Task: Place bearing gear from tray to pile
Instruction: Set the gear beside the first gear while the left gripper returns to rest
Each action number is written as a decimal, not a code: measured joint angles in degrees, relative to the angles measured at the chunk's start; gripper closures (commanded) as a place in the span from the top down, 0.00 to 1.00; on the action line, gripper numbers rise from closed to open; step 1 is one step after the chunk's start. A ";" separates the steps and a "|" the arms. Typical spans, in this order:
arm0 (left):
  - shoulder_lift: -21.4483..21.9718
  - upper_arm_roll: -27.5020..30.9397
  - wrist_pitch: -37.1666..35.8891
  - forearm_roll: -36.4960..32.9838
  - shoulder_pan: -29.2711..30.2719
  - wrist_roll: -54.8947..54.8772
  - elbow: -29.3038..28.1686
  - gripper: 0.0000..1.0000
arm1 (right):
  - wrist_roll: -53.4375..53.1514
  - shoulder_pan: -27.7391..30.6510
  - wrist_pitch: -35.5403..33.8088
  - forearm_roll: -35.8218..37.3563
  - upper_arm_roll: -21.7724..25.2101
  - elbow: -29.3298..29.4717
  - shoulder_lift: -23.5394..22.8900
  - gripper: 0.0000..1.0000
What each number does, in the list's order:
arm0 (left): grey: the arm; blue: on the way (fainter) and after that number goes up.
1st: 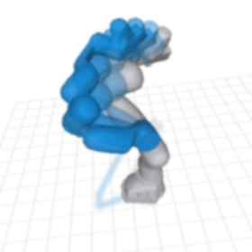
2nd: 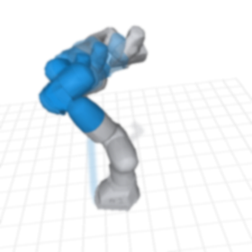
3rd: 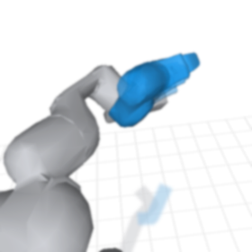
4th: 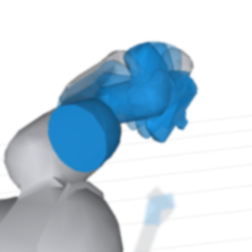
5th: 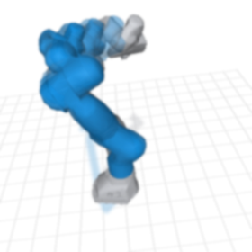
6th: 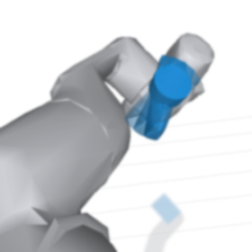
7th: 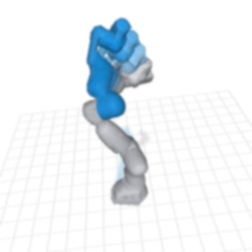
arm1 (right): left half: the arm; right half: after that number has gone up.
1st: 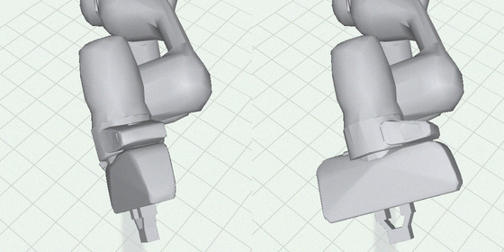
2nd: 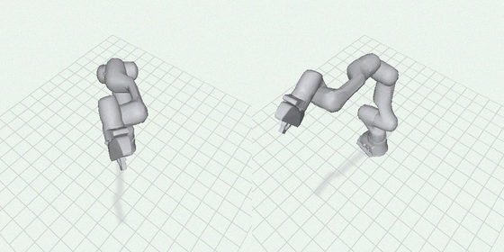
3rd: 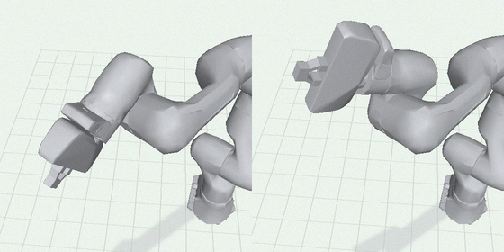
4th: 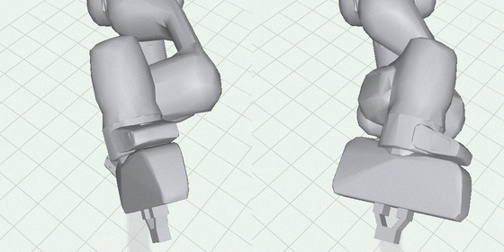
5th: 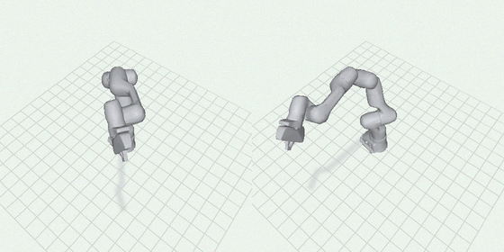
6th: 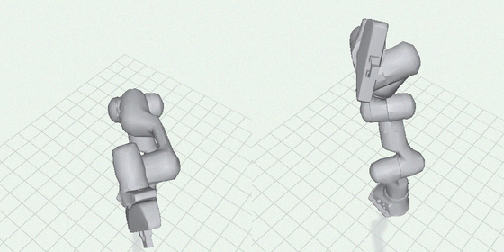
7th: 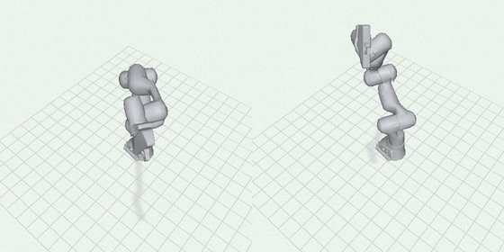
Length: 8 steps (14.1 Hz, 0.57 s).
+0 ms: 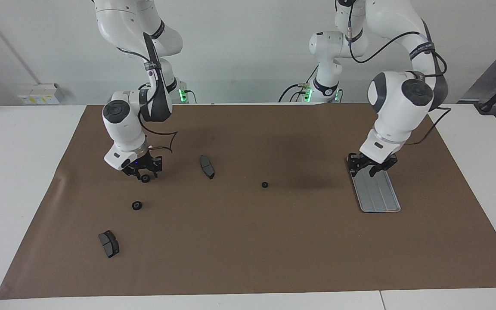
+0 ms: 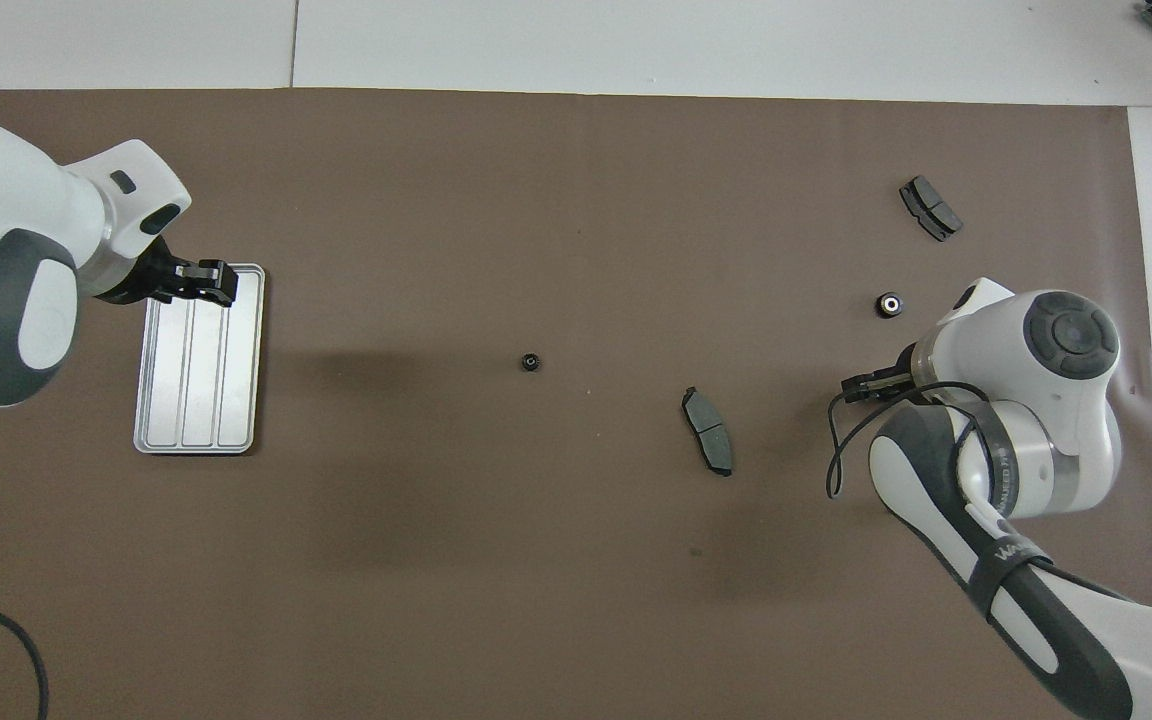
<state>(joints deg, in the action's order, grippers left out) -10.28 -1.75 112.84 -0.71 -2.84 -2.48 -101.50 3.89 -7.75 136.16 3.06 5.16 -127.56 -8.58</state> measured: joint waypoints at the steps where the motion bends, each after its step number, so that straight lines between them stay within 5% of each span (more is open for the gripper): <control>1: 0.48 0.03 -1.57 0.00 1.63 -2.13 0.85 0.77 | 0.00 -0.04 0.00 0.00 -0.03 0.00 0.01 1.00; 5: 2.67 -0.05 -7.29 0.00 3.88 -5.35 5.41 1.00 | -0.79 -0.40 0.04 -0.07 -0.35 0.59 0.67 1.00; 8: 6.02 -0.59 -8.63 0.00 3.86 -5.35 6.05 1.00 | -6.01 -3.39 -0.53 -0.23 -0.47 3.45 1.80 1.00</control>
<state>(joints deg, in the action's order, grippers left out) -4.26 -2.34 104.21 -0.71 1.01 -7.83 -95.45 -2.12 -11.14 135.63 2.83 4.69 -124.11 -6.78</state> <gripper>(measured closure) 0.004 0.000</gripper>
